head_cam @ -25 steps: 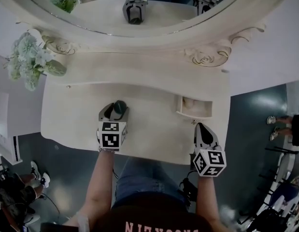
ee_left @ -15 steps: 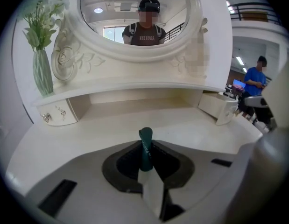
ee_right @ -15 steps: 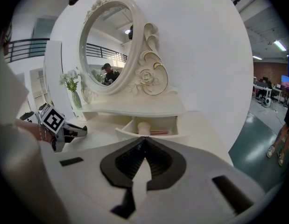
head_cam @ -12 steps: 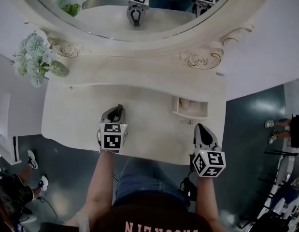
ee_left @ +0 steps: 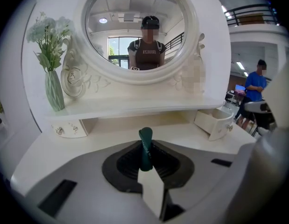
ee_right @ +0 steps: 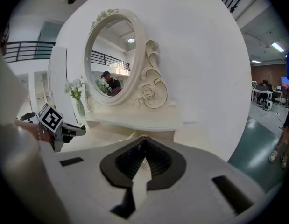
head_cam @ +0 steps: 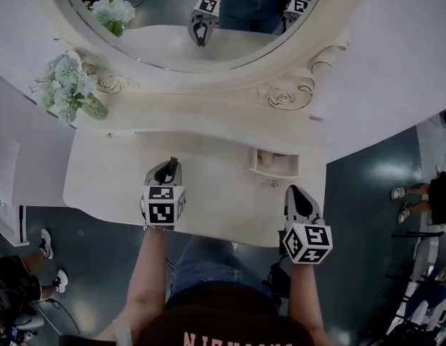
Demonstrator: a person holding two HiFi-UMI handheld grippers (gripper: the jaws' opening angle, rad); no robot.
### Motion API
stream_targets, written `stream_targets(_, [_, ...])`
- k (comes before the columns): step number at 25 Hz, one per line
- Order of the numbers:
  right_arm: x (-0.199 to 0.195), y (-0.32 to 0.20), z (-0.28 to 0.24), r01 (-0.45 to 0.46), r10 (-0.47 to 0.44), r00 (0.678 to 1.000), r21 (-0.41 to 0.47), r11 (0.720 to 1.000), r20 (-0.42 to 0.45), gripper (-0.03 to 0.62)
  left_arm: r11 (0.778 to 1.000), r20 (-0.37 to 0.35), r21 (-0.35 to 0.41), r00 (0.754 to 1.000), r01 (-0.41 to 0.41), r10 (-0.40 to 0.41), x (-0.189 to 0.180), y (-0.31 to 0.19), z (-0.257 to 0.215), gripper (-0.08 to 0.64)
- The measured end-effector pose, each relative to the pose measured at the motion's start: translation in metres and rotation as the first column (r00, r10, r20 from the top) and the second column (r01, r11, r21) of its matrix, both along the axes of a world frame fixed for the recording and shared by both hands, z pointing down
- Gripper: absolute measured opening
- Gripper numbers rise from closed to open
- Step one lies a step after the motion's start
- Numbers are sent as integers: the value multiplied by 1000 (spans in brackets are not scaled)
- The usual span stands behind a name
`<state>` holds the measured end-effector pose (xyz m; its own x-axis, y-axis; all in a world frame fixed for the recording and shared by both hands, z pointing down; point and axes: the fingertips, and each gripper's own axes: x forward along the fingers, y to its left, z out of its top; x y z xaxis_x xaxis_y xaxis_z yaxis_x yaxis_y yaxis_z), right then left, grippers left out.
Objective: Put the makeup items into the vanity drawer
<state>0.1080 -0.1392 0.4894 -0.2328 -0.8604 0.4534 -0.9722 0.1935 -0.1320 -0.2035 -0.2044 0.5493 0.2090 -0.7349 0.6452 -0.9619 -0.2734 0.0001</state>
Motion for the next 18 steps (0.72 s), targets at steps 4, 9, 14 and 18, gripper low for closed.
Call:
stream_targets(4, [3, 1, -14, -6, 6, 1000, 34, 999, -2, -2, 999, -5, 52, 1000, 4, -3, 4, -4, -22, 43])
stream_targets(9, [11, 8, -23, -24, 24, 1000, 60, 998, -3, -2, 994, -10, 104, 1000, -16, 18, 17, -8, -42, 43])
stream_targets(14, [30, 20, -24, -67, 67, 998, 65, 996, -4, -2, 990, -19, 131, 998, -56, 59, 41, -10, -50, 43])
stream_targets(18, [49, 30, -26, -110, 110, 994, 68, 992, -5, -2, 985, -25, 141, 994, -104, 108, 69, -13, -53, 43])
